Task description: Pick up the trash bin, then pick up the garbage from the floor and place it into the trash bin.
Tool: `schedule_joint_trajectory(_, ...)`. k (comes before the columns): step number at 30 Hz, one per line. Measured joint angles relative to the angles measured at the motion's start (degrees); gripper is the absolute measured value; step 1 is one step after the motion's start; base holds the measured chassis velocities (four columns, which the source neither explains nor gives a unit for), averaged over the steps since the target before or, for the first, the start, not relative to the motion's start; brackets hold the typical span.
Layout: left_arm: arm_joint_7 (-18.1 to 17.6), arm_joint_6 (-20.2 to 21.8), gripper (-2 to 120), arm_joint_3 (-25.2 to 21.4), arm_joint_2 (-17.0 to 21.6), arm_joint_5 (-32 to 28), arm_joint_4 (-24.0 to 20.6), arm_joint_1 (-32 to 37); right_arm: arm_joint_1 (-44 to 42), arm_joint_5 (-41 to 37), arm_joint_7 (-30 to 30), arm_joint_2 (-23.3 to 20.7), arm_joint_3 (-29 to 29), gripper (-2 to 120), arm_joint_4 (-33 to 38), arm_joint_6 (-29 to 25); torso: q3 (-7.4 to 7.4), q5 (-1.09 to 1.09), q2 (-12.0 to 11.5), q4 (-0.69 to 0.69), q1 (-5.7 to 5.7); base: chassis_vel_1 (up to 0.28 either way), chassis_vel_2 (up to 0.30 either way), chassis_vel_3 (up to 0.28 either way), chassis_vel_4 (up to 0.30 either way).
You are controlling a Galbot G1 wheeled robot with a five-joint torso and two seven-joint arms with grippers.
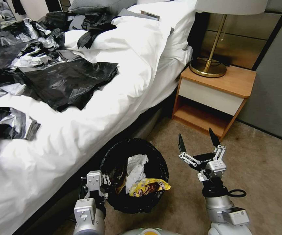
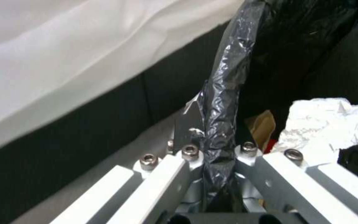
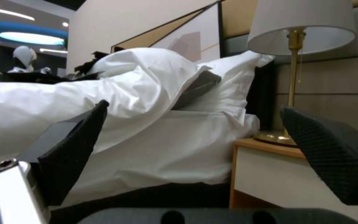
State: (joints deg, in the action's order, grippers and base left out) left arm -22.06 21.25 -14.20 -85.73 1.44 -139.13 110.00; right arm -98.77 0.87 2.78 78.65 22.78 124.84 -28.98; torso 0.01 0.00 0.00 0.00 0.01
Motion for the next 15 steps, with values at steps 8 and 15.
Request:
schedule_joint_trajectory(8,0.0,0.0,0,0.03,-0.06,0.0,-0.02,0.04,0.05,0.0,-0.02,0.05,-0.16,100,-0.02,-0.02,-0.01,0.0,0.0,0.0,0.0,0.24,-0.242,-0.239,0.236)
schedule_joint_trajectory(15,-0.04,0.0,0,0.01,-0.08,-0.01,-0.05,-0.01,0.48,0.04,-0.02,0.18,-0.27,100,-0.04,-0.22,-0.02,-0.02,0.01,0.0,-0.02,0.148,-0.151,-0.173,0.168)
